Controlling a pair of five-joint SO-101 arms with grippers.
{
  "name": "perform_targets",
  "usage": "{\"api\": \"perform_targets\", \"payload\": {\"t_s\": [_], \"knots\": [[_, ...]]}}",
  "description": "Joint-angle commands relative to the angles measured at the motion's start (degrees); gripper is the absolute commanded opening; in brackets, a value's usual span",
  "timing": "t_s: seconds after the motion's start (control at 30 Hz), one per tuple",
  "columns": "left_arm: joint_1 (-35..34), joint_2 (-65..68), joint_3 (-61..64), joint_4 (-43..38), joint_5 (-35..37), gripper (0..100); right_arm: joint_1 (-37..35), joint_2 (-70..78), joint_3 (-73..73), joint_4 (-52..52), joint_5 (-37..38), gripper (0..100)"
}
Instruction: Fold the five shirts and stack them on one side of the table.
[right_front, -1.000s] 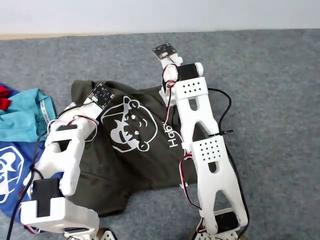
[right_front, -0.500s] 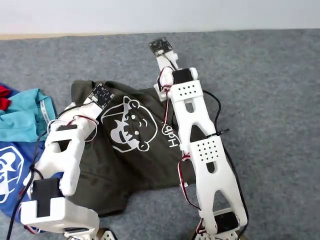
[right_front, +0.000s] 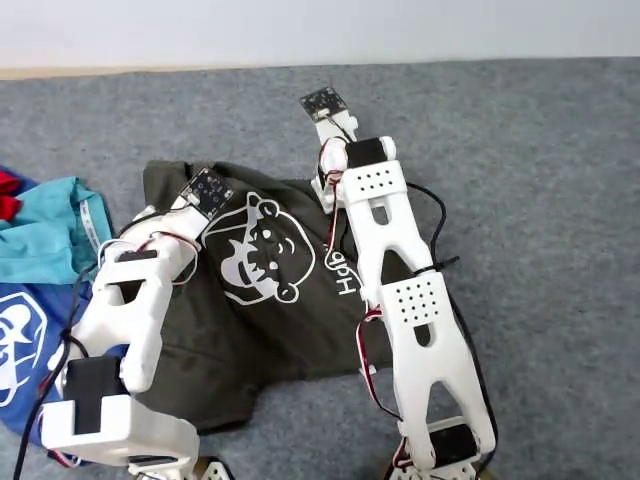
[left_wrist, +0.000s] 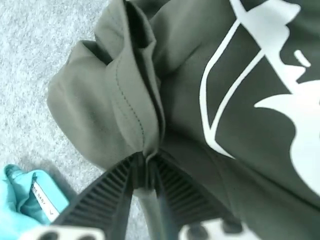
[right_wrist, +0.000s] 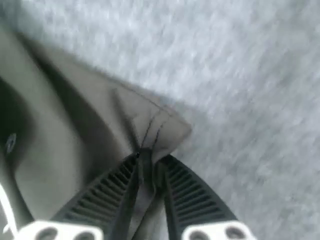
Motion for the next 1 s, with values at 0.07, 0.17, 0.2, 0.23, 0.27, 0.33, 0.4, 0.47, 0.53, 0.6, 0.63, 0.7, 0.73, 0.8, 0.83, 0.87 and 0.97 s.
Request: {"api": "perform_targets", "payload": {"t_s": [0.07, 0.17, 0.2, 0.23, 0.27, 0.33, 0.4, 0.47, 0.53, 0.6, 0.63, 0.7, 0.73, 0.8, 0.83, 0.87, 0.97], "knots": [[0.35, -1.93, -0.31, -0.88, 0.44, 0, -0.57, -4.09, -0.44, 9.54, -0.09, 1.0], [0.35, -1.93, -0.31, -0.88, 0.44, 0, -0.57, -6.02, -0.44, 14.46, 0.79, 1.0], [0.35, -1.93, -0.31, -0.88, 0.44, 0, -0.57, -6.9, 0.0, 15.43, 2.11, 1.0], [0.35, -1.93, -0.31, -0.88, 0.44, 0, -0.48, -7.87, 0.18, 15.69, 2.9, 1.0], [0.35, -1.93, -0.31, -0.88, 0.44, 0, 0.04, -8.84, 0.18, 15.69, 3.16, 1.0], [0.35, -1.93, -0.31, -0.88, 0.44, 0, 0.92, -10.77, 0.18, 15.6, 3.34, 1.0], [0.44, -1.93, -0.31, -0.88, 0.44, 0, 1.19, -11.74, 0.18, 15.6, 3.43, 1.0], [0.44, -1.93, -0.31, -0.88, 0.44, 0, 1.27, -11.91, 0.18, 15.6, 3.43, 1.2], [0.44, -1.93, -0.31, -0.88, 0.44, 0, 1.1, -11.82, 0.18, 15.52, 3.25, 3.8], [0.44, -1.93, -0.31, -0.88, 0.44, 0, 0.92, -11.82, 0.18, 15.52, 2.9, 11.0], [0.44, -1.93, -0.31, -0.88, 0.44, 0, 0.92, -11.82, 0.18, 15.43, 1.93, 15.0], [0.44, -1.93, -0.31, -0.88, 0.44, 0, 0.92, -11.82, 0.18, 14.9, -1.67, 21.0], [0.44, -1.93, -0.31, -0.88, 0.44, 0, 0.92, -11.82, 0.18, 14.73, -2.9, 22.2], [0.44, -1.93, -0.31, -0.88, 0.44, 0, 1.01, -11.74, 0.18, 14.64, -3.43, 22.4], [0.44, -1.93, -0.31, -0.88, 0.44, 0, 1.01, -11.38, 0.18, 14.37, -3.69, 22.4], [0.44, -1.93, -0.31, -0.88, 0.44, 0, 1.1, -10.77, -0.18, 14.02, -3.78, 22.4], [0.44, -1.93, -0.31, -0.88, 0.44, 0, 1.19, -8.84, -0.35, 12.0, -3.87, 22.4]]}}
